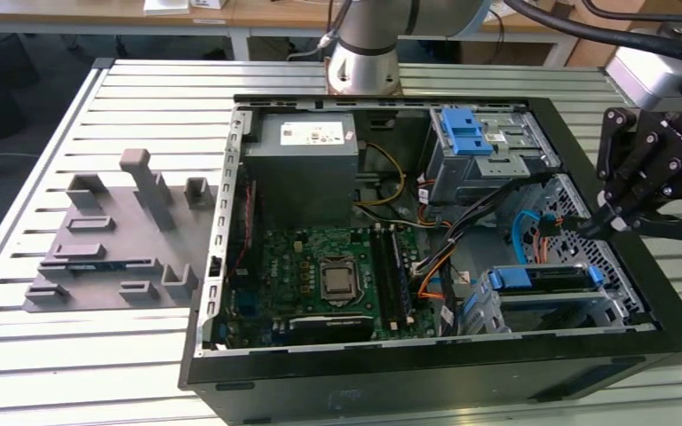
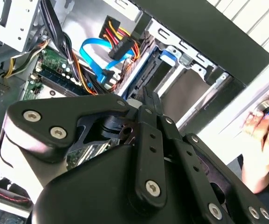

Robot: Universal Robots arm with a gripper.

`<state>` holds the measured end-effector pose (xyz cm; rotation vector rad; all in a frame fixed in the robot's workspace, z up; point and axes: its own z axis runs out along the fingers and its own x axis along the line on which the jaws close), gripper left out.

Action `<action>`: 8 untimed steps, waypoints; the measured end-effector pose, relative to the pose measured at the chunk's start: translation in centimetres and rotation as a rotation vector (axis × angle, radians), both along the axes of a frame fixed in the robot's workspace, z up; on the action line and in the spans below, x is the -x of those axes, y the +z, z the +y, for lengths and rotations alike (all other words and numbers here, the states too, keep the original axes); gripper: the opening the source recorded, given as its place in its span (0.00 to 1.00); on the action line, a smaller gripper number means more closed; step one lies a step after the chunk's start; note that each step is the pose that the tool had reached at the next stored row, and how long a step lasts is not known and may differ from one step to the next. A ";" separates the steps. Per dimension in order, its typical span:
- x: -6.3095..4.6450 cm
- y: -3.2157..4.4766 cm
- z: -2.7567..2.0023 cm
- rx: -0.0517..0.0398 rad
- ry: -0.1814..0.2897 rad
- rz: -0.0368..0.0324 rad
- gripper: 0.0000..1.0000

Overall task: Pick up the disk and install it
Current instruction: 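Insert the first disk wire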

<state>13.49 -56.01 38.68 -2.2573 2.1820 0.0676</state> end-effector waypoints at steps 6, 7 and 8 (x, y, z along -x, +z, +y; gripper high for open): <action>-0.2 -0.69 0.14 0.0000 -0.041 0.0000 0.11; -0.2 -0.76 0.17 0.0001 -0.049 0.0000 0.11; -0.3 -0.83 0.24 0.0002 -0.054 0.0000 0.11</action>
